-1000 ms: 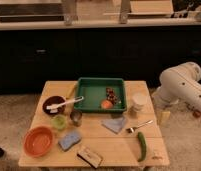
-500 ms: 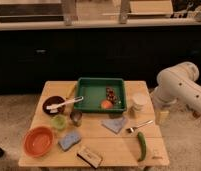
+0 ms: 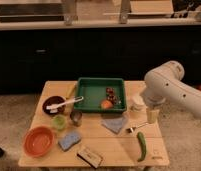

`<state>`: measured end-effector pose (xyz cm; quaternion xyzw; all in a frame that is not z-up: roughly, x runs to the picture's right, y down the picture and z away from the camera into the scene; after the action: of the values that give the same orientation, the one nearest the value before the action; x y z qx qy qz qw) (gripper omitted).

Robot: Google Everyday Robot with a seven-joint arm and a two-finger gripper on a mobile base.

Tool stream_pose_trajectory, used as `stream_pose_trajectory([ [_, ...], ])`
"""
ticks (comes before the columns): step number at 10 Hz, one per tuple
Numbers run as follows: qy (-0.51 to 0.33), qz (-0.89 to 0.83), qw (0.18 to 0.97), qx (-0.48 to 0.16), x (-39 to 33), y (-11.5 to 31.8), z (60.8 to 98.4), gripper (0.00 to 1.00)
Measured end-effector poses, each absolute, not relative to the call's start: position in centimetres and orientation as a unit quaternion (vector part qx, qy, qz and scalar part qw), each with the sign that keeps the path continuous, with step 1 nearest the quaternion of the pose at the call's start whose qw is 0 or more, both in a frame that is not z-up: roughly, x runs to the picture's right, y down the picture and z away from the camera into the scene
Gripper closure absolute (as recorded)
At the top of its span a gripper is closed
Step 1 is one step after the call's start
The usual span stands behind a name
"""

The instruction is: Place grapes in table surface

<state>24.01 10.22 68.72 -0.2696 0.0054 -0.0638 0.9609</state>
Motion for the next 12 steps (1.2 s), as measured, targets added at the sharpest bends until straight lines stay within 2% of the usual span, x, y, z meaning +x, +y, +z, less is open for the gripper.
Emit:
stream_pose_trajectory([
  [12,-0.023,-0.199,0.946,-0.256,18.0,7.1,72.5,0.20],
])
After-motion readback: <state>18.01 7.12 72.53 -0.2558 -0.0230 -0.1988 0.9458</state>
